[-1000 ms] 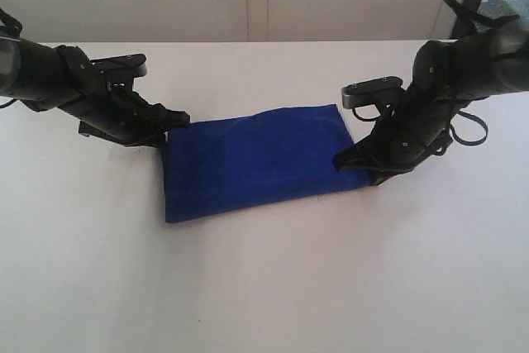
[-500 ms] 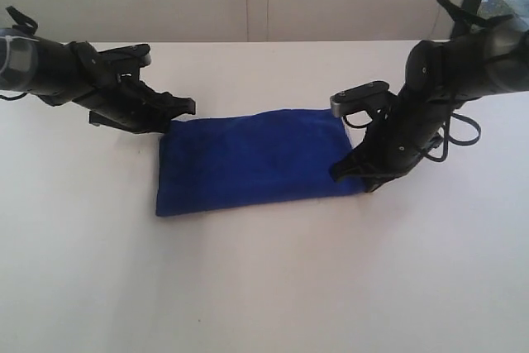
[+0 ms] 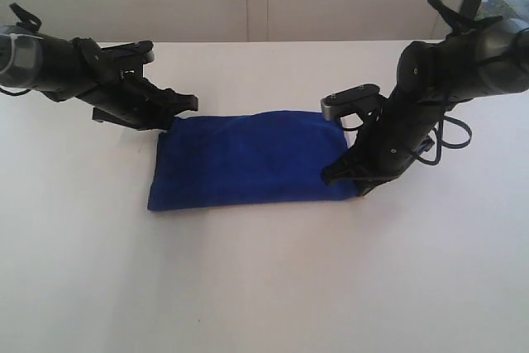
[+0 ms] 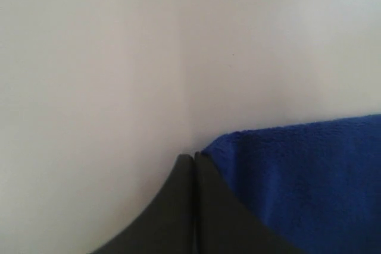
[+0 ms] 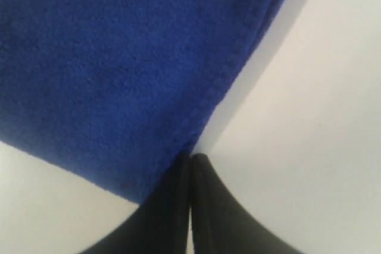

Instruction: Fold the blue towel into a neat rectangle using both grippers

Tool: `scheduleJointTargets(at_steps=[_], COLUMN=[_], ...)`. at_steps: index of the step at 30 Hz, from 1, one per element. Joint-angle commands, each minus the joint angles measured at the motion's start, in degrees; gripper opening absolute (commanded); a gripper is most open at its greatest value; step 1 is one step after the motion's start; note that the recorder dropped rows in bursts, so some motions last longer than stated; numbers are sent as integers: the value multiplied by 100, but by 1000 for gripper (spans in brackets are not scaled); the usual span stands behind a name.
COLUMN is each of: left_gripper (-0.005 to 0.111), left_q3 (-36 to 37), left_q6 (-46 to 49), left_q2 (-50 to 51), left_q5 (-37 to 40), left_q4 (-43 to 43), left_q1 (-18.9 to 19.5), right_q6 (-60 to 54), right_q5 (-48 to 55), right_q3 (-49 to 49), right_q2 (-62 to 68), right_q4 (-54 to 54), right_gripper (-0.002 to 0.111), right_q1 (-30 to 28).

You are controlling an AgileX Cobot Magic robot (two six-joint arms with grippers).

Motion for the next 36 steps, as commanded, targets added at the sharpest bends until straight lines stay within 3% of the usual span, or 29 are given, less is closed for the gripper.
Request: scheduleJointTargets(at_steps=[1,6,16,21,36], left_gripper=[0,0,0,0,0], left_q3=[-21,-21,-21,114,2233], left_q6=[-1,14,-44,-44,429], left_q2=[5,-148,-779,-1253,-4029], left_q5=[106,515,2495,3492,3409], left_q4=[-14,457,566,582,582], left_q1=[12,141,1214,1506,1503], right_q6=[-9,348,765,763,897], right_q5=[140,131,116,104,-262], right_q3=[14,14,14,209,1930], right_q2=[10,10,-367,-731,-3356], right_q4=[10,-41,-29,-29,-16], right_gripper=[0,0,0,0,0], right_q1=[27,-174,-868,-1011,-1059])
